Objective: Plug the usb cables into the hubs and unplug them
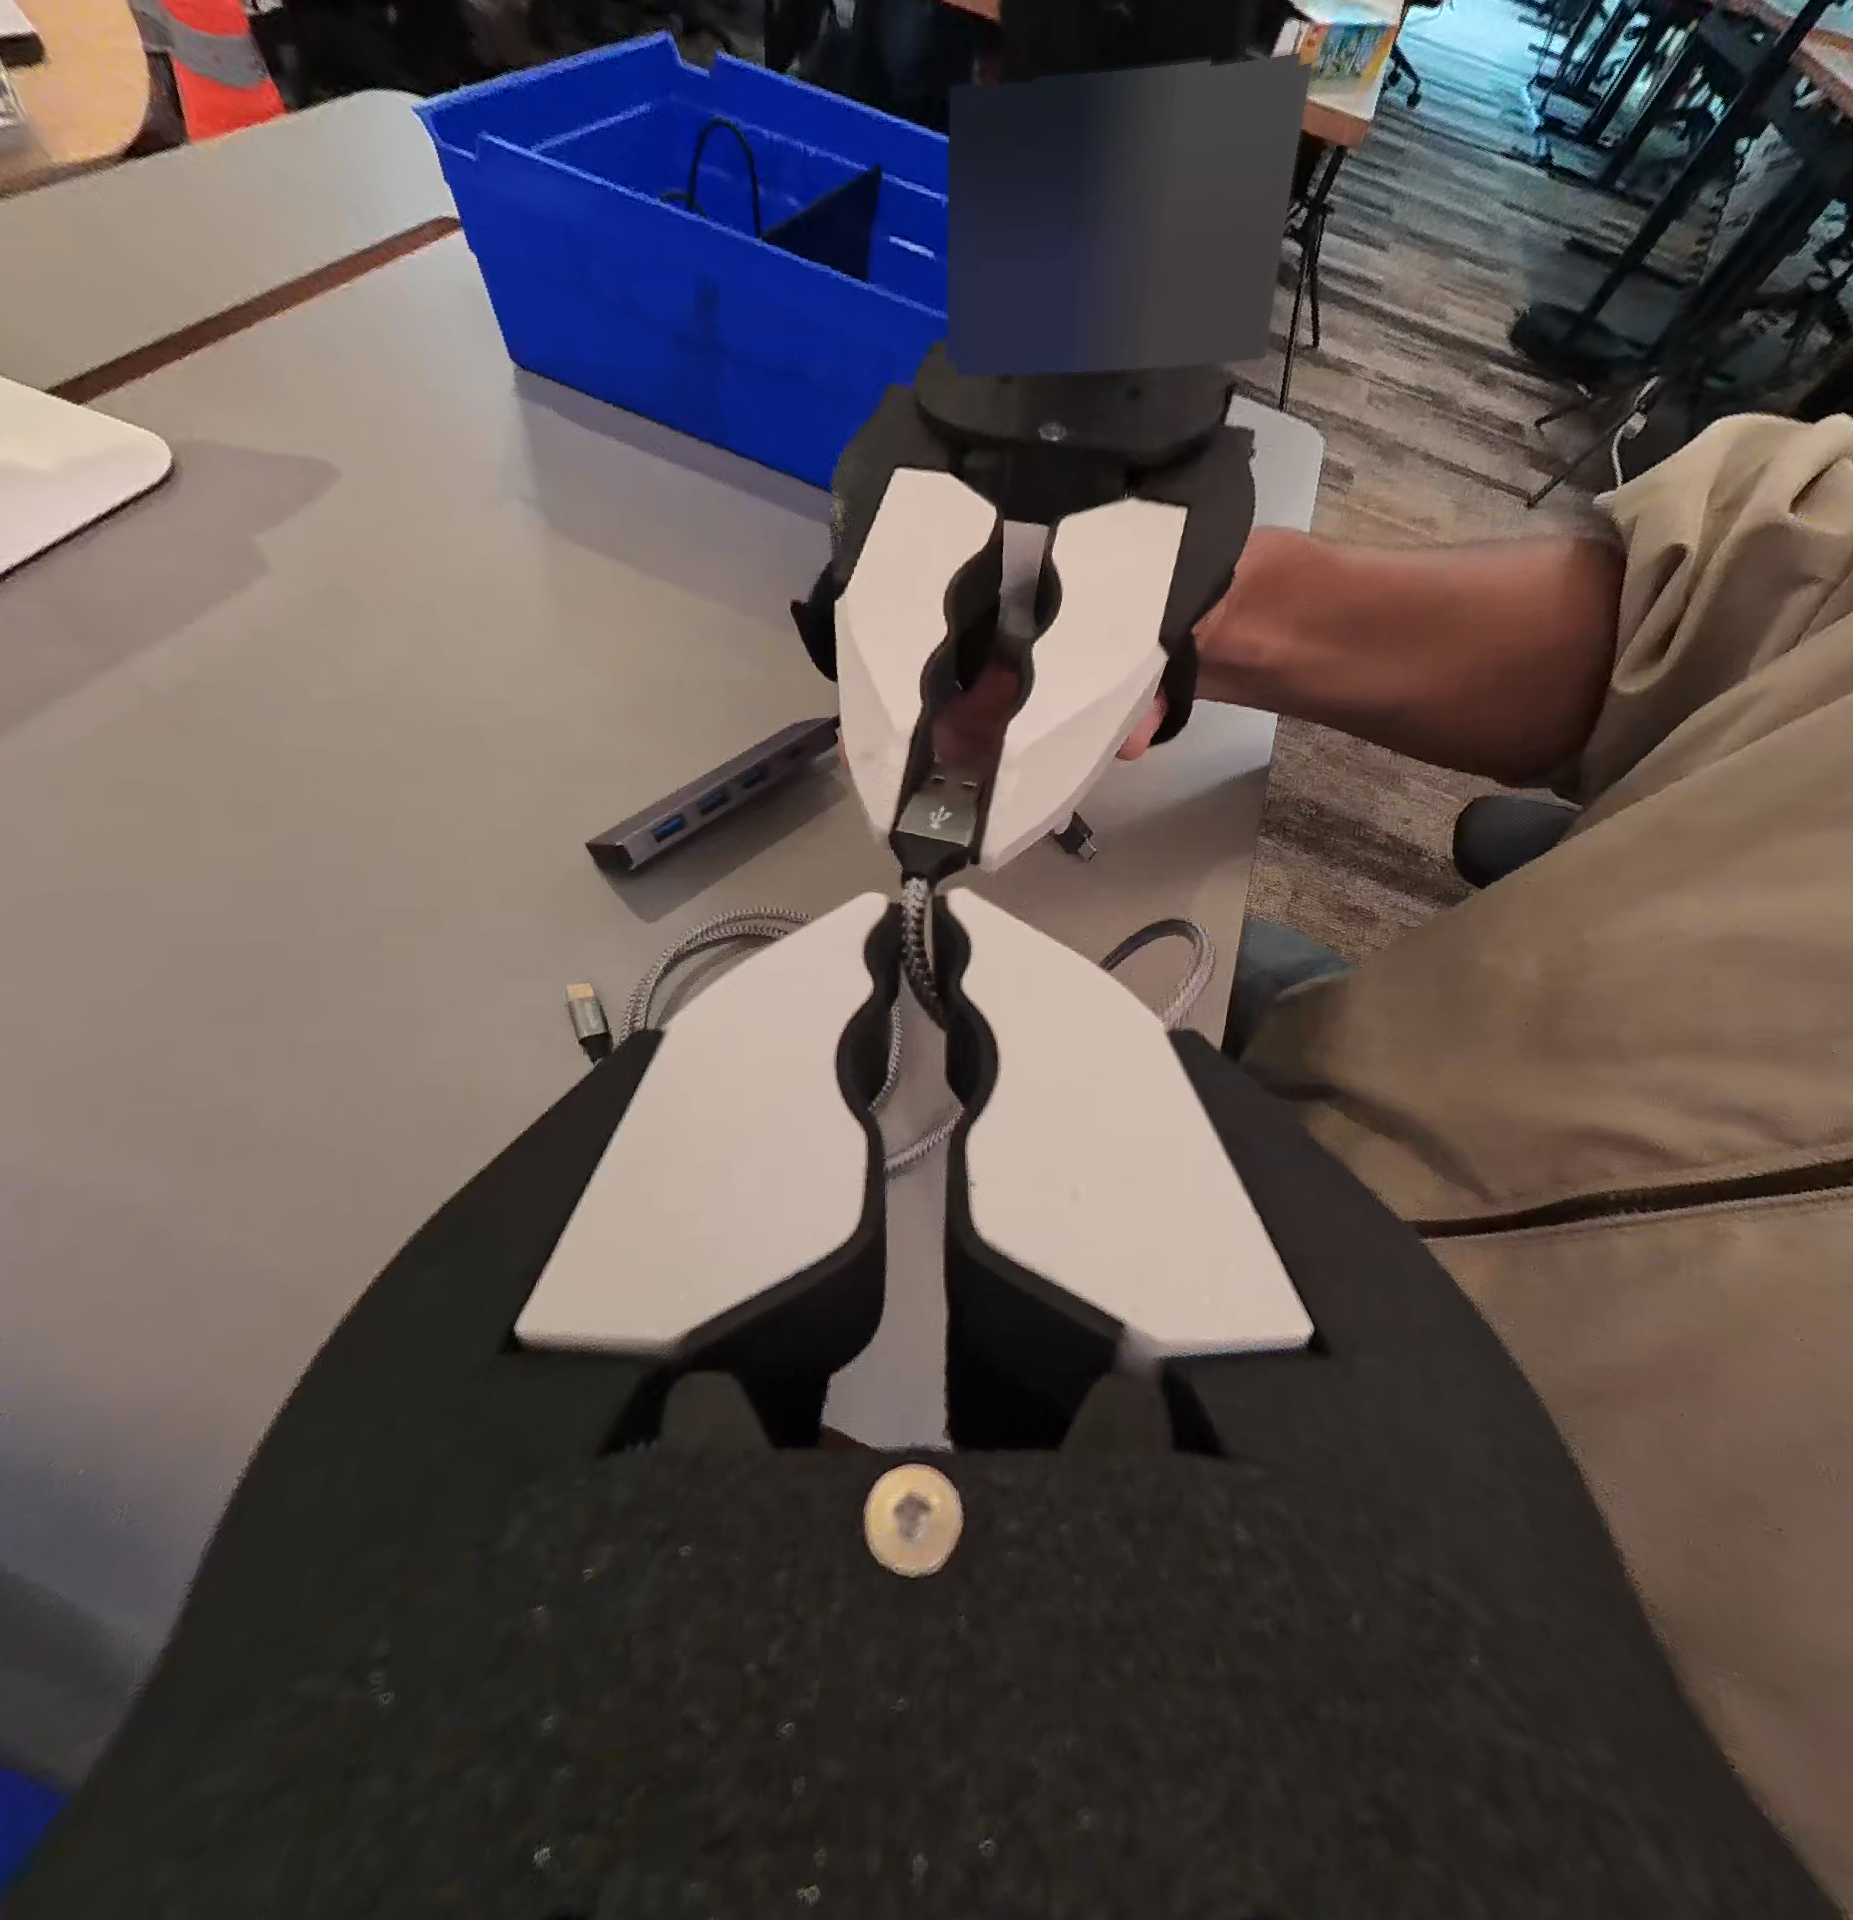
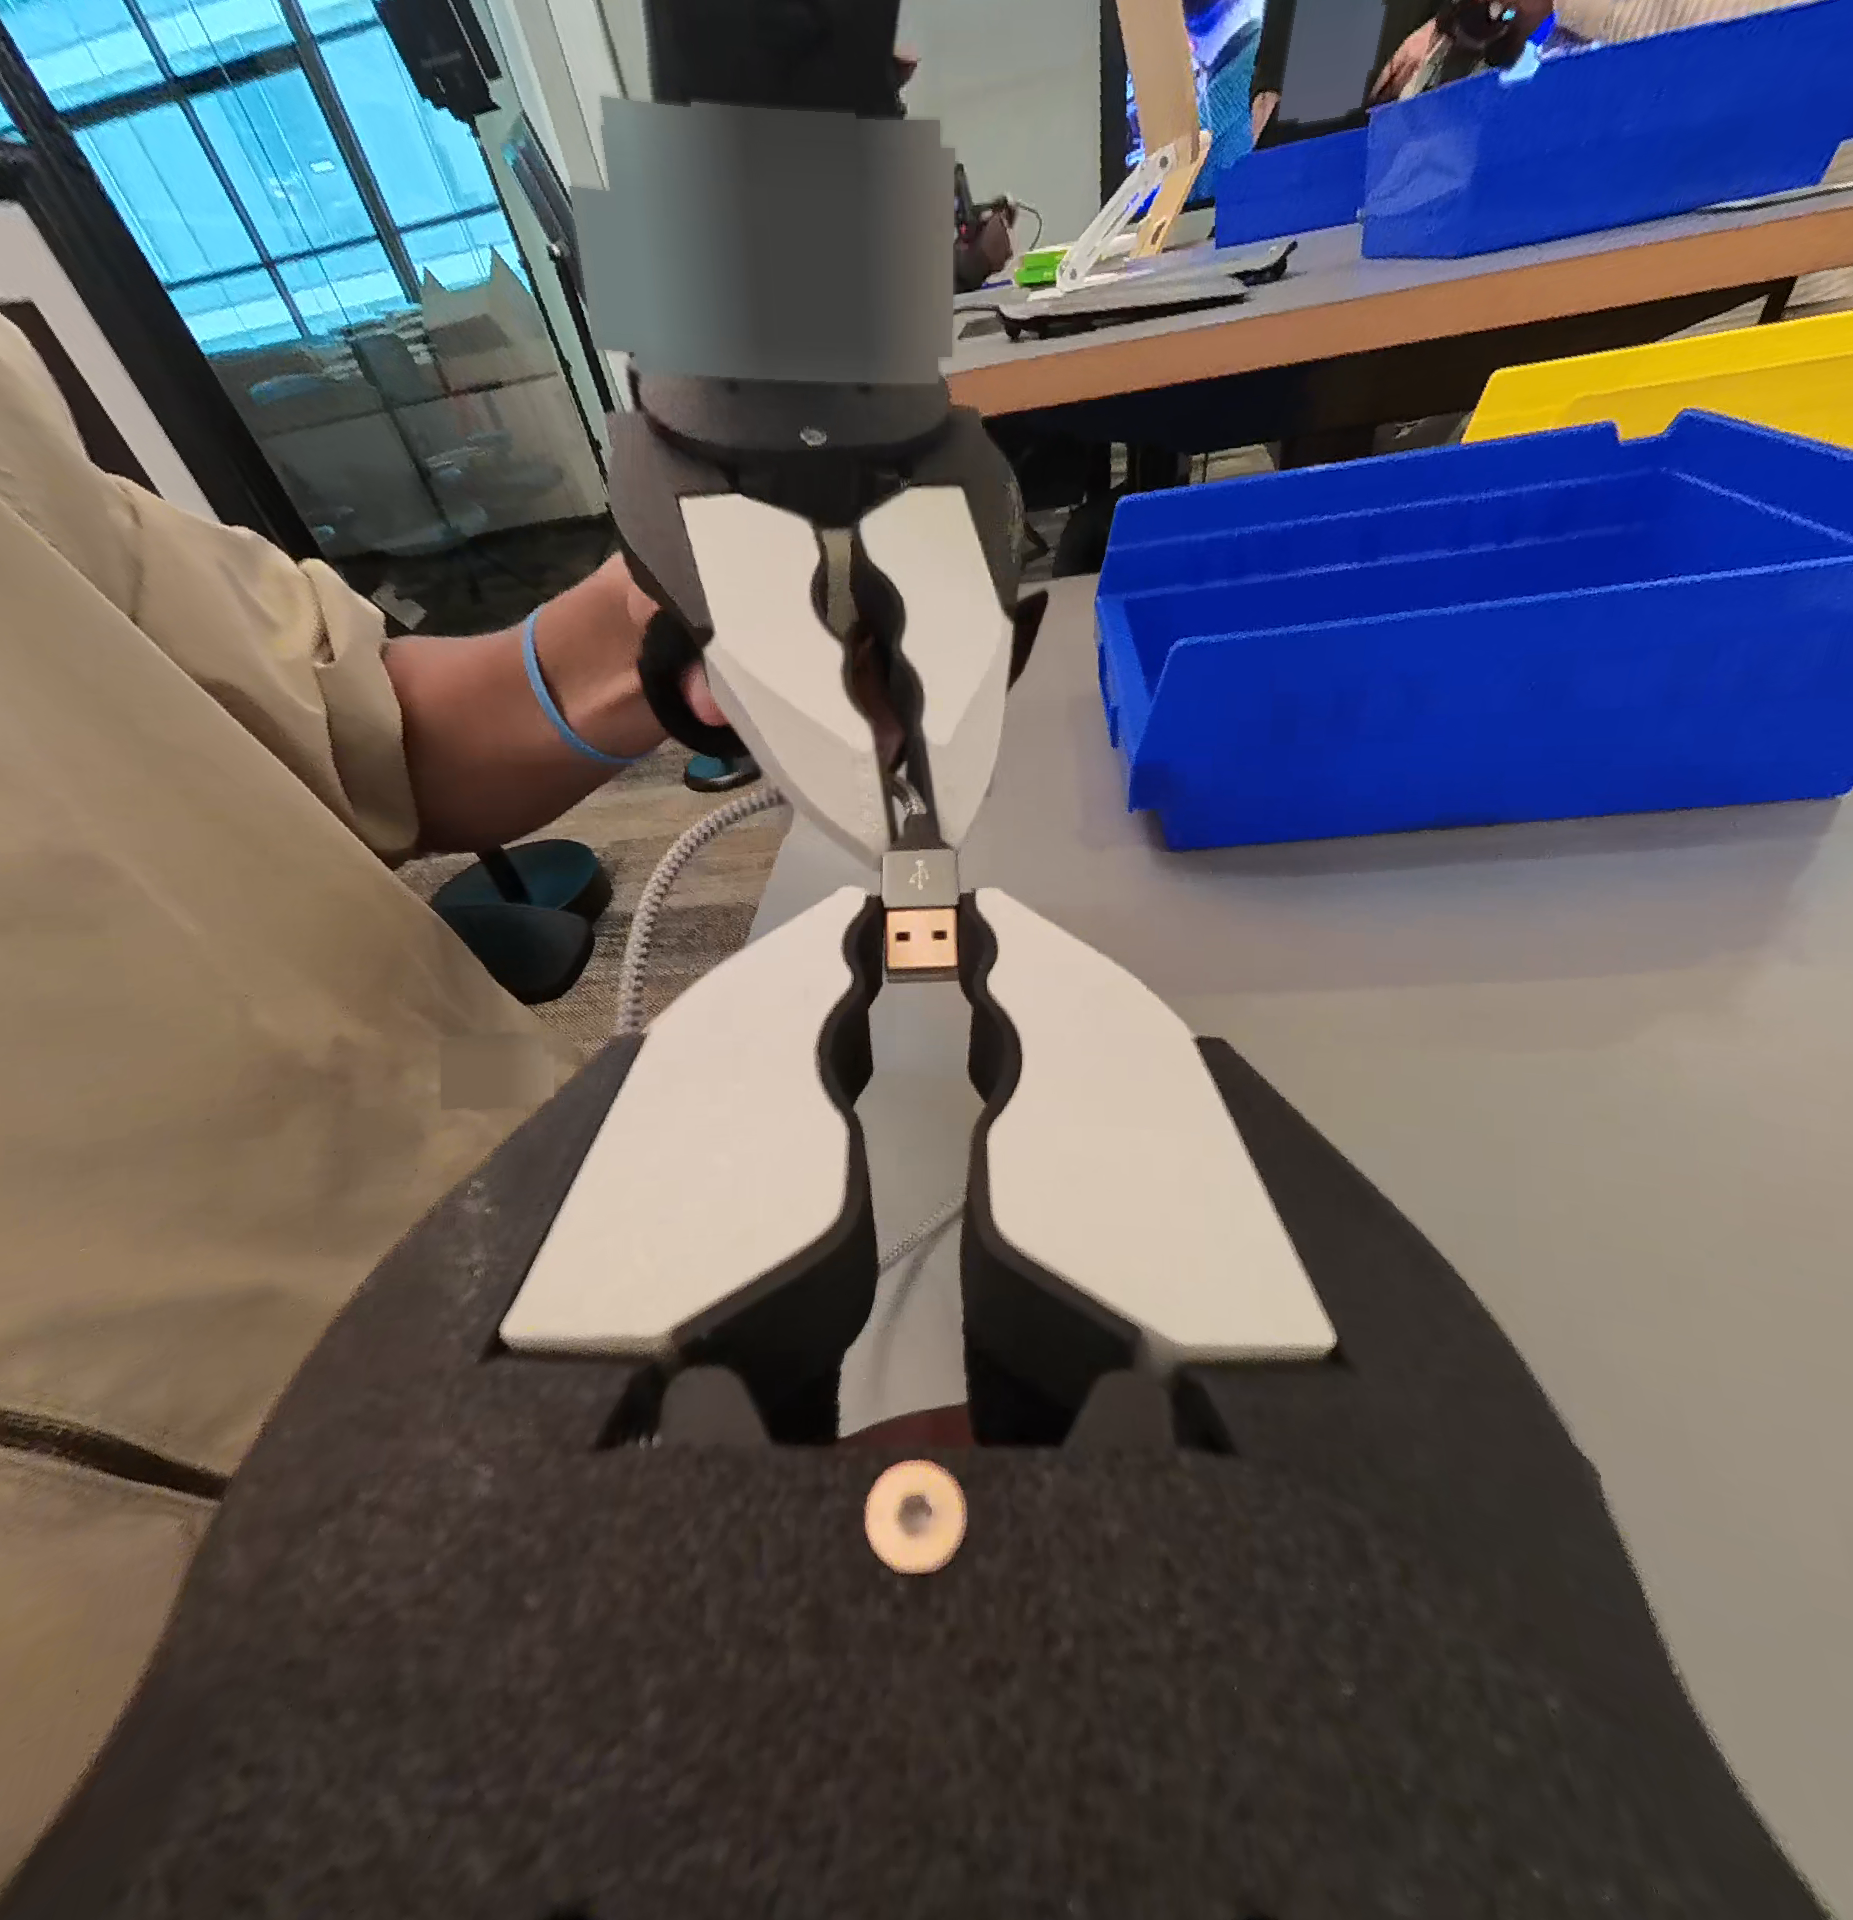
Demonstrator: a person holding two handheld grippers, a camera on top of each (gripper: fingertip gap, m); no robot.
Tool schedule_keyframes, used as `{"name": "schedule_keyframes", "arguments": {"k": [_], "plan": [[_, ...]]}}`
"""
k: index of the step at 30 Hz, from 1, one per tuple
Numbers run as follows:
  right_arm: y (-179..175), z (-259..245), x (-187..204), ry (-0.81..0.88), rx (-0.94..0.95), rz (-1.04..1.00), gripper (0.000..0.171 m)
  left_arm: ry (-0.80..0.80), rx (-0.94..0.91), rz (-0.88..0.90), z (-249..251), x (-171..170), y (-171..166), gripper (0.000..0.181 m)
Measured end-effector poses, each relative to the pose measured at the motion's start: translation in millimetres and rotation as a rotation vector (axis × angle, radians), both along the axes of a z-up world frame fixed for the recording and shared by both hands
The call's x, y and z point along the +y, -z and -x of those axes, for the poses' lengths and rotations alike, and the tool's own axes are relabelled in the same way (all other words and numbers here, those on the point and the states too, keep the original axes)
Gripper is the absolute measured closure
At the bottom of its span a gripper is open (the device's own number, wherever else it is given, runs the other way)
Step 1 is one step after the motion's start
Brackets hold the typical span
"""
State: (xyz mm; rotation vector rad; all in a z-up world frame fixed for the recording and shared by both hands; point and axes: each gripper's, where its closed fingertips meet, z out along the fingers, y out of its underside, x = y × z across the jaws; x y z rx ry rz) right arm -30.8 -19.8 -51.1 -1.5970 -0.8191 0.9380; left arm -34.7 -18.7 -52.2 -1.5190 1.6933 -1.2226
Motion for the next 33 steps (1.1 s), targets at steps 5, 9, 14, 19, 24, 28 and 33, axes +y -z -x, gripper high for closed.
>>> {"name": "schedule_keyframes", "arguments": {"k": [5,9,14,19,24,28,33], "plan": [[2,3,-1,-0.023,0.036,0.046,0.158,0.002,0.01,-0.051,2,1,3,0.178],[2,-2,5,0.029,0.038,0.054,0.157,-0.082,-0.008,-0.062,-1,9,5,0.179],[22,-56,9,0.268,-0.209,0.022,0.14,-0.236,-0.006,-0.051,9,30,13,0.179],[73,-134,-2,0.501,-0.459,0.151,0.131,-0.324,0.008,-0.086,26,43,18,0.179],[116,-149,0,0.531,-0.555,0.274,0.127,-0.379,0.002,-0.016,32,51,25,0.179],[129,-151,5,0.516,-0.481,0.393,0.126,-0.37,0.052,0.012,33,48,35,0.179],[136,-150,14,0.519,-0.532,0.413,0.137,-0.331,0.116,0.024,22,40,50,0.179]]}}
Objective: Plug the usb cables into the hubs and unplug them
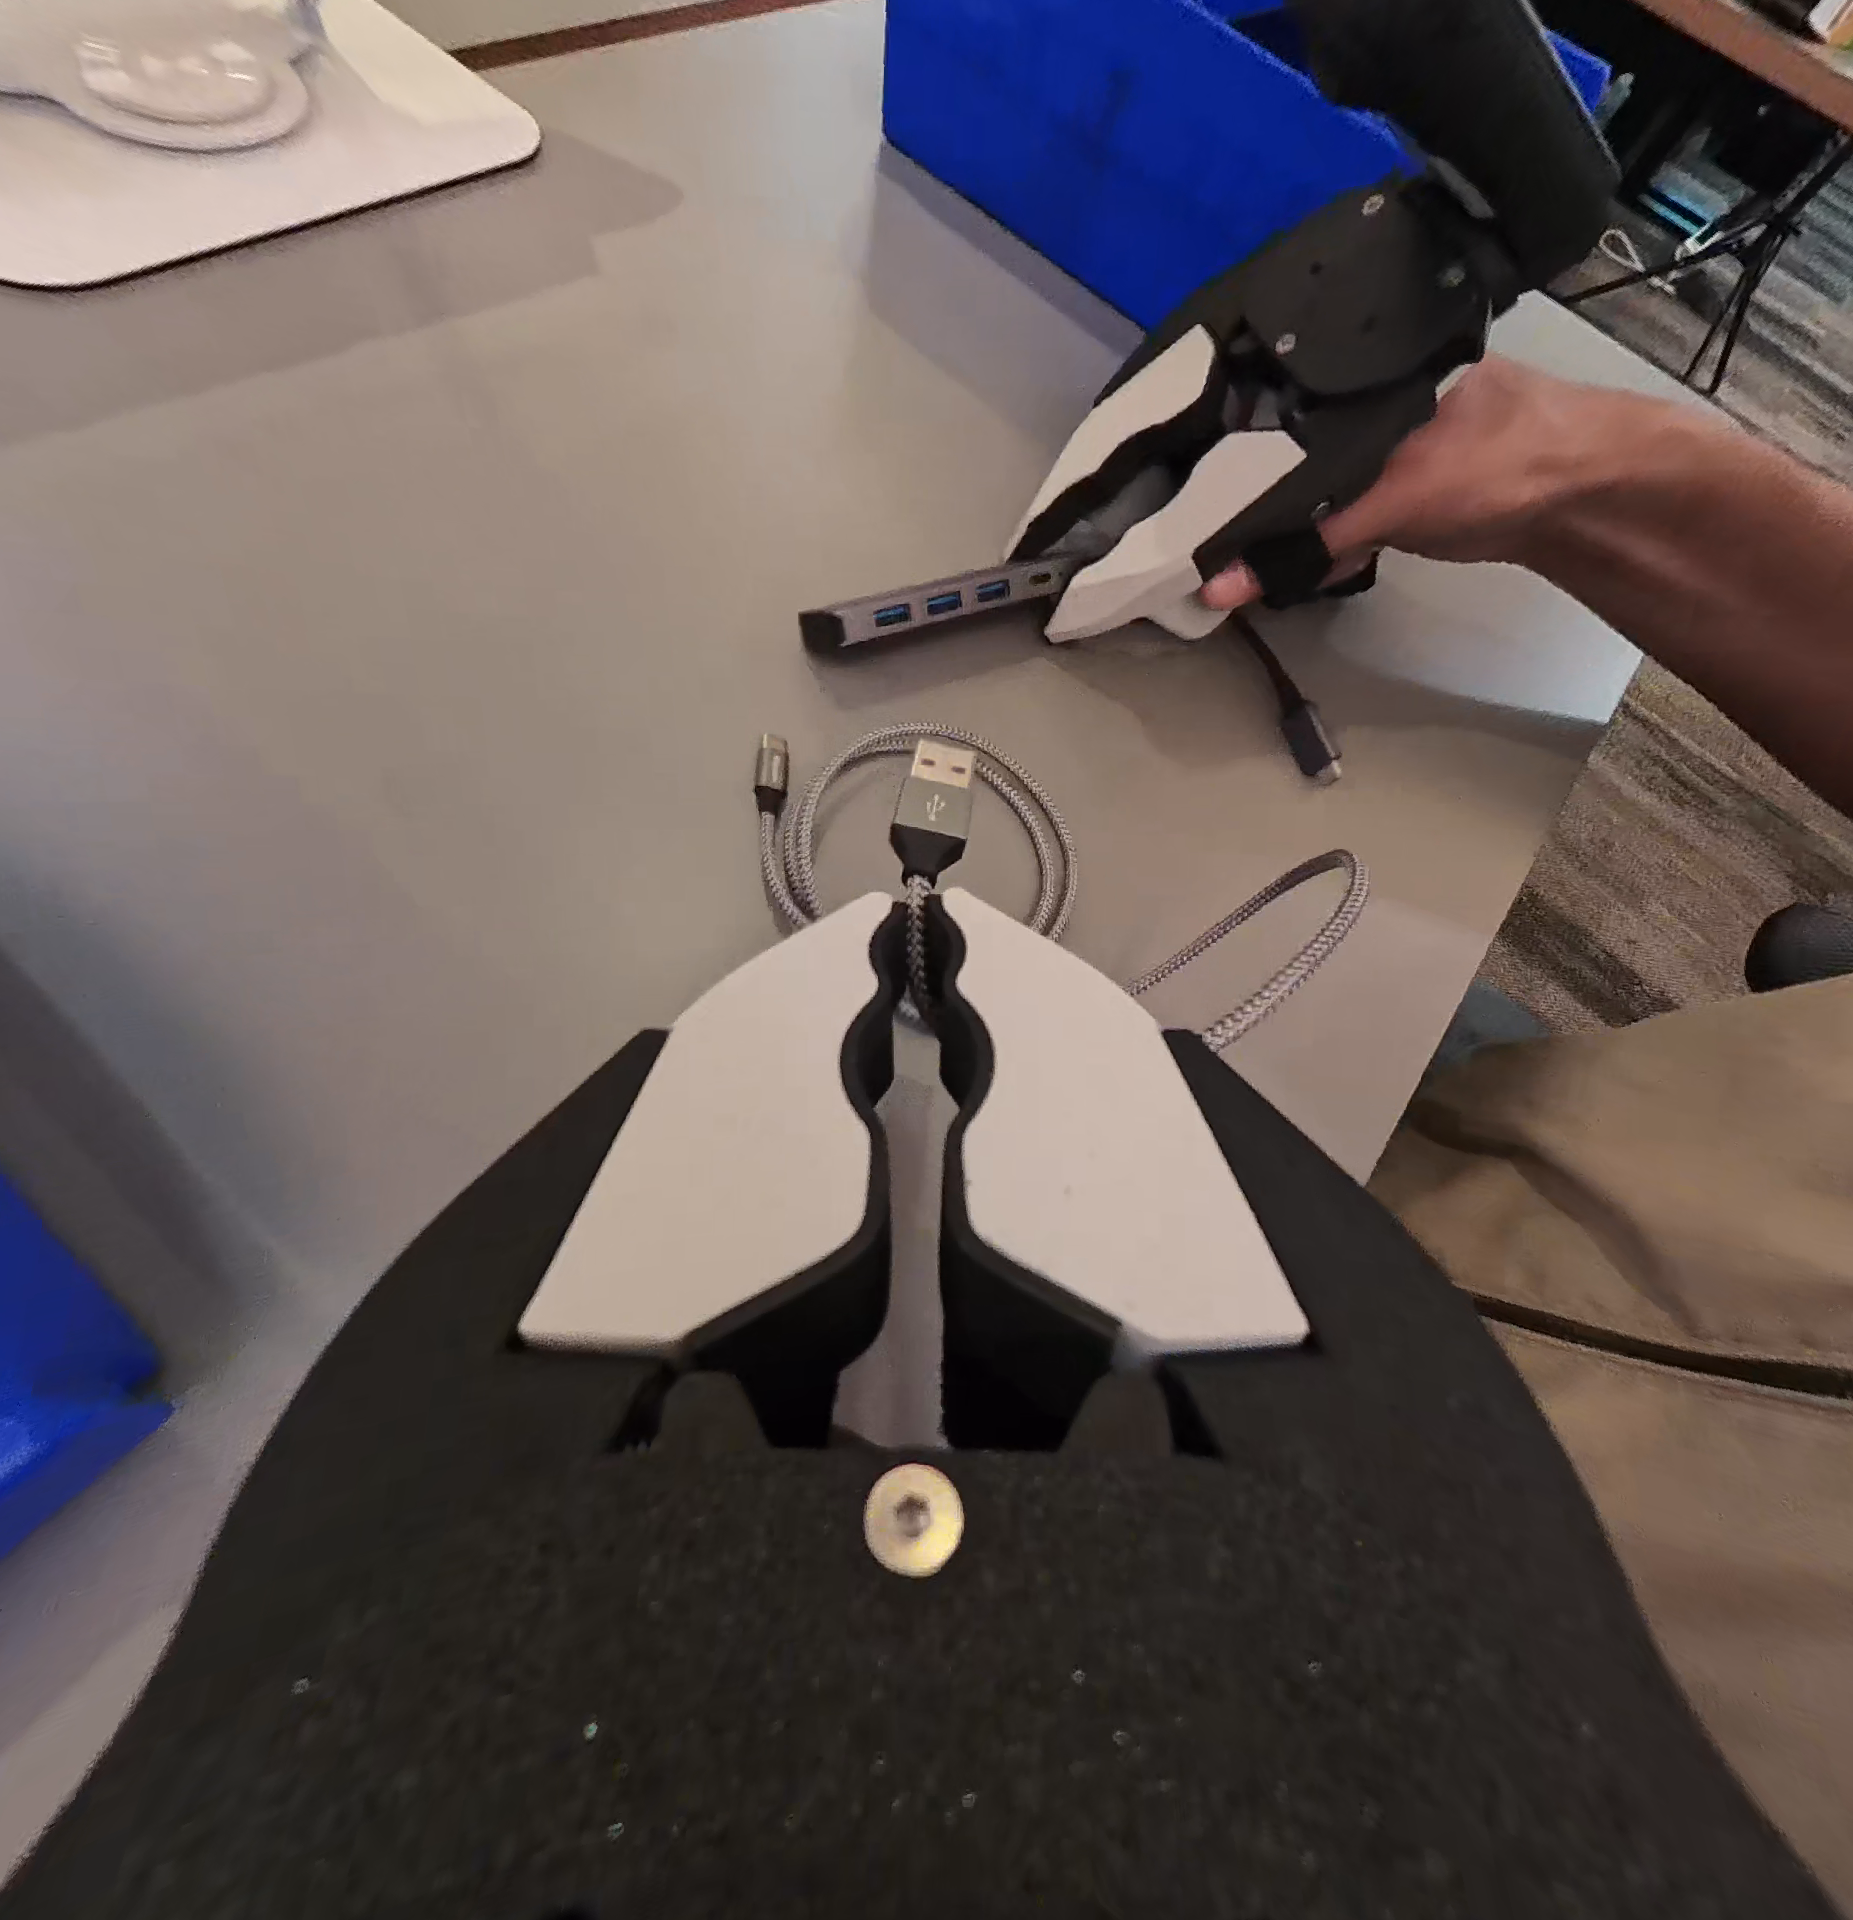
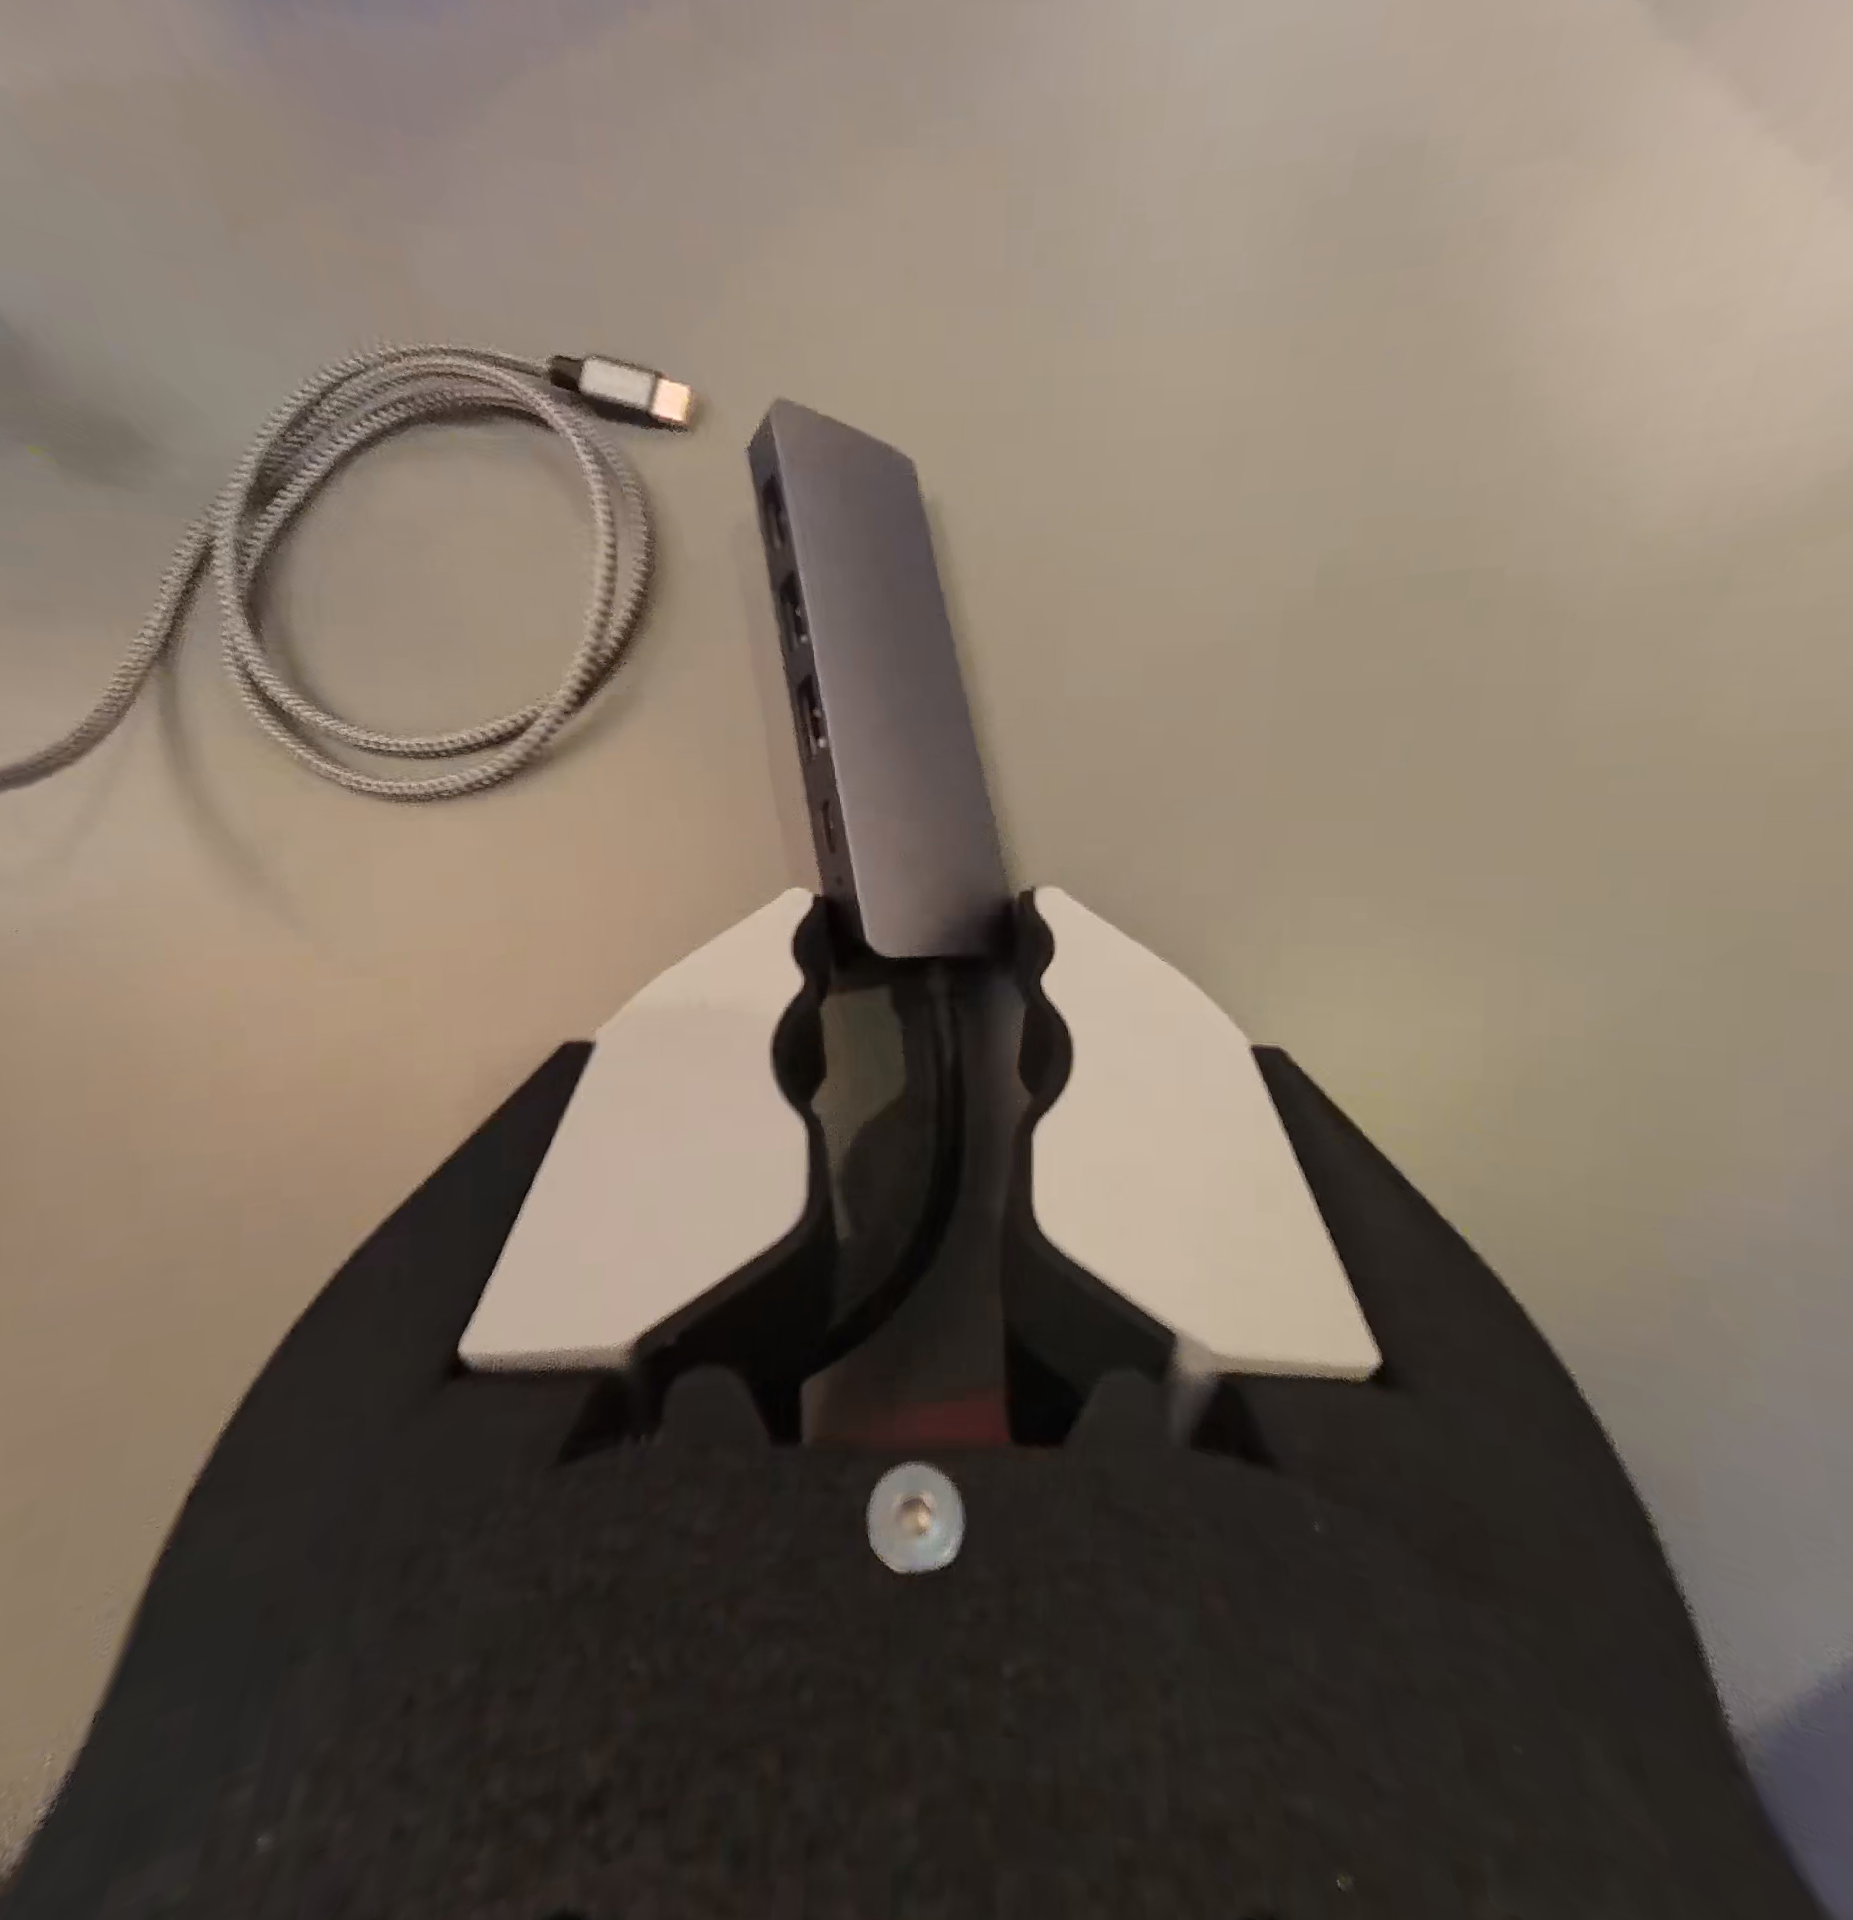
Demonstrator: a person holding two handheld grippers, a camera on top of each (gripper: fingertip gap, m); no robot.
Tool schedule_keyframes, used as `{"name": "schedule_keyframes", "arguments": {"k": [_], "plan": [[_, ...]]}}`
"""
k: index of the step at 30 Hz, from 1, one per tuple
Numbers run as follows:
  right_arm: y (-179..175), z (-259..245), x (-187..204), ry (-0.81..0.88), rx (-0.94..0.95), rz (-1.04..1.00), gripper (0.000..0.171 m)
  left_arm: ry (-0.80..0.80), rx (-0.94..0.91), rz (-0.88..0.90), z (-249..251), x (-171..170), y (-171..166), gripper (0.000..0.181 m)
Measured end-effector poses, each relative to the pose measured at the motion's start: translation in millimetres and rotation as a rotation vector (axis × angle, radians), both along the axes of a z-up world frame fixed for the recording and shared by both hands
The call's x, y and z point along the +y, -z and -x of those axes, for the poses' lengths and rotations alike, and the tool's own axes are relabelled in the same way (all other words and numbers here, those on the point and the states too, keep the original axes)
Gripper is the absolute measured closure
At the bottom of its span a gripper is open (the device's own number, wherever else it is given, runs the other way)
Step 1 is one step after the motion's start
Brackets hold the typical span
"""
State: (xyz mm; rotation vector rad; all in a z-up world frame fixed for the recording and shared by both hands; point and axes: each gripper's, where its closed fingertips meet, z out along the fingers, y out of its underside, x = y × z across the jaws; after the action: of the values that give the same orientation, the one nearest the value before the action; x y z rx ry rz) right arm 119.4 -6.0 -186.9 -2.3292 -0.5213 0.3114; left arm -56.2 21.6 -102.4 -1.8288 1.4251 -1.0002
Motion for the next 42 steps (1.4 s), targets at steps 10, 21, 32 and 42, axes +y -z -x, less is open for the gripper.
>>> {"name": "schedule_keyframes", "arguments": {"k": [10,21,32,42], "plan": [[-22,-5,8,-0.004,-0.352,-0.234,0.159,0.01,0.075,0.084,-22,-3,20,0.179],[-9,12,0,-0.135,-0.394,-0.199,0.158,0.031,0.092,0.048,-26,-8,19,0.179],[-23,-4,-11,0.066,0.331,0.087,0.121,0.071,0.066,0.087,-18,-12,15,0.179],[-6,9,-6,0.003,0.199,0.129,0.131,0.086,0.052,0.097,-15,-14,10,0.179]]}}
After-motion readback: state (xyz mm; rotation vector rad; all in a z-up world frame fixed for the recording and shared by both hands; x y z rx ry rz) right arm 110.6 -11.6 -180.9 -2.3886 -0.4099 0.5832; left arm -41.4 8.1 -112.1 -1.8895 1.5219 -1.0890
